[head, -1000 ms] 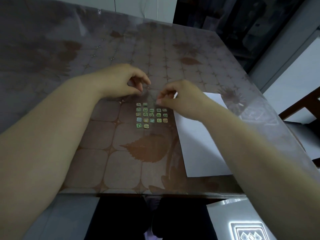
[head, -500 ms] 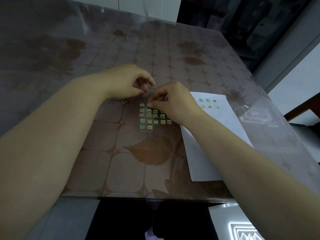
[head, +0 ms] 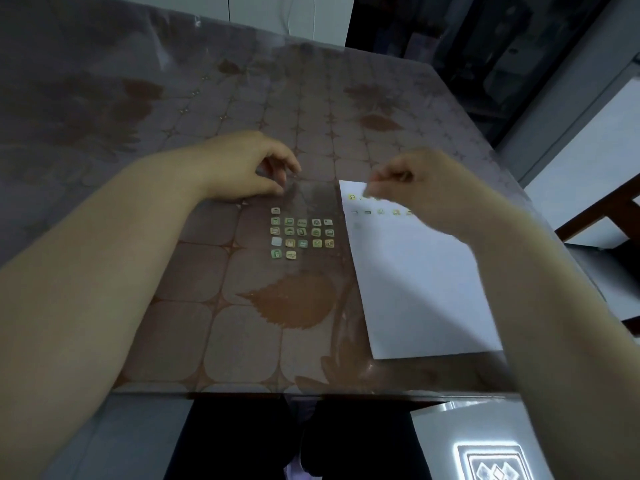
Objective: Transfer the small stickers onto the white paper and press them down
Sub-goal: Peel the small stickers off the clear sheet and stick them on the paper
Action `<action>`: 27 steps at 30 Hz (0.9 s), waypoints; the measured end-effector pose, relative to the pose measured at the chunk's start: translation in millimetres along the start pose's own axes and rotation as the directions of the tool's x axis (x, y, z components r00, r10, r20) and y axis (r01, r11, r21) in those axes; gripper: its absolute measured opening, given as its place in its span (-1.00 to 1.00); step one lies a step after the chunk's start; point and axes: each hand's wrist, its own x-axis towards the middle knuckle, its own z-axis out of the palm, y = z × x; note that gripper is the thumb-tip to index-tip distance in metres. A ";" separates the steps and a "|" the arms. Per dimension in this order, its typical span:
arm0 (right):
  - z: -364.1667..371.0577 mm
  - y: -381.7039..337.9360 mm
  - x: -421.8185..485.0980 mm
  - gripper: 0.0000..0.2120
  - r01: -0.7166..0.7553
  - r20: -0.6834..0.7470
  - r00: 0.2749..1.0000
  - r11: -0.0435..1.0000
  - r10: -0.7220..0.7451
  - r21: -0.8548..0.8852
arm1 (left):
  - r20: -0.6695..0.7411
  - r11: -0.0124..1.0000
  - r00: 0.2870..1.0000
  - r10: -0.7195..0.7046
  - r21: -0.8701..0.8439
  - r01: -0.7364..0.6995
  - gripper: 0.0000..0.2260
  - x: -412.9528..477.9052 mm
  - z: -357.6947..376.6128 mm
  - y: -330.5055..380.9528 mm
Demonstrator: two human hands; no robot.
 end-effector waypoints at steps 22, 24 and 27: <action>22.0 31.8 -6.3 -0.90 -0.097 0.027 0.995 0.994 0.095 0.052 | -0.004 1.000 1.000 -0.004 -0.021 0.004 -0.70 1.7 0.9 -4.6; 20.1 30.6 -5.8 -0.93 -0.119 0.020 0.993 0.989 0.117 0.086 | -0.005 1.000 1.000 -0.004 -0.024 0.003 -0.71 2.0 1.1 -4.2; 18.2 30.8 -3.3 -0.87 -0.186 -0.002 0.982 0.971 0.188 0.152 | -0.010 1.000 1.000 0.002 -0.021 -0.002 -0.71 1.5 1.0 -2.9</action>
